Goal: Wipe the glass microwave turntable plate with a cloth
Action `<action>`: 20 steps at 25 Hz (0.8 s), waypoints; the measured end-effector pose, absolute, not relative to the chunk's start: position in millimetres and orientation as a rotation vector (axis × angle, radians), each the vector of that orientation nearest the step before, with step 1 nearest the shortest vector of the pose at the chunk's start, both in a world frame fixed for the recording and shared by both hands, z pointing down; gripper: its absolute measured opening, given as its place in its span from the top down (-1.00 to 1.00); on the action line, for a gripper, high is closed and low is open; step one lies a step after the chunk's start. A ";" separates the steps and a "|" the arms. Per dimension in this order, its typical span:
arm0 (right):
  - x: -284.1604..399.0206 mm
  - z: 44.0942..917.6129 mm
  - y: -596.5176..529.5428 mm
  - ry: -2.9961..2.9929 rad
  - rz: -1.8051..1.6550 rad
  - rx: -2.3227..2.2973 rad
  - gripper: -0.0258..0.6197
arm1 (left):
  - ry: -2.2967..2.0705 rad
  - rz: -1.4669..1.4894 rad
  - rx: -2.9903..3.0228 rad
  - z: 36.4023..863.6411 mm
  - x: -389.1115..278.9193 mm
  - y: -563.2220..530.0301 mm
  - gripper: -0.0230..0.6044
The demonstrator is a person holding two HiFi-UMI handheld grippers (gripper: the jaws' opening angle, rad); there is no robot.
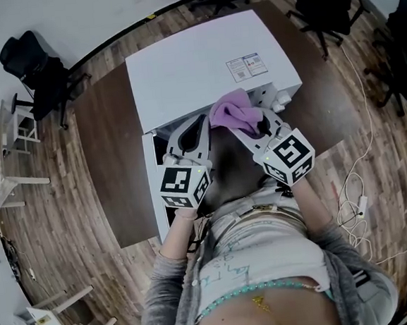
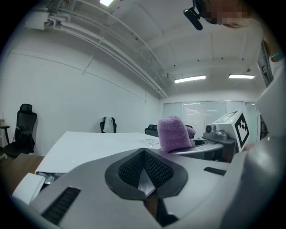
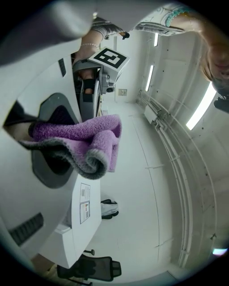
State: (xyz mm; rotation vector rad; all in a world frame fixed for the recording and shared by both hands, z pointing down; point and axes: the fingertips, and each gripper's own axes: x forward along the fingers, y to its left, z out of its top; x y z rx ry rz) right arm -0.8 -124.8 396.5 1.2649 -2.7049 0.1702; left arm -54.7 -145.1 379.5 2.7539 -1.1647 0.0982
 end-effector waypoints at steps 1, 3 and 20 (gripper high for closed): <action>0.5 397.2 -126.1 -2.700 0.177 1.280 0.57 | -1.165 0.101 2.762 378.5 -54.8 -145.4 0.89; 1.6 399.6 -128.5 -2.689 0.182 1.290 0.57 | -1.162 0.104 2.774 376.7 -54.3 -145.8 0.89; -8.6 410.4 -135.9 -2.640 0.177 1.240 0.57 | -1.157 0.167 2.832 378.5 -52.8 -142.1 0.89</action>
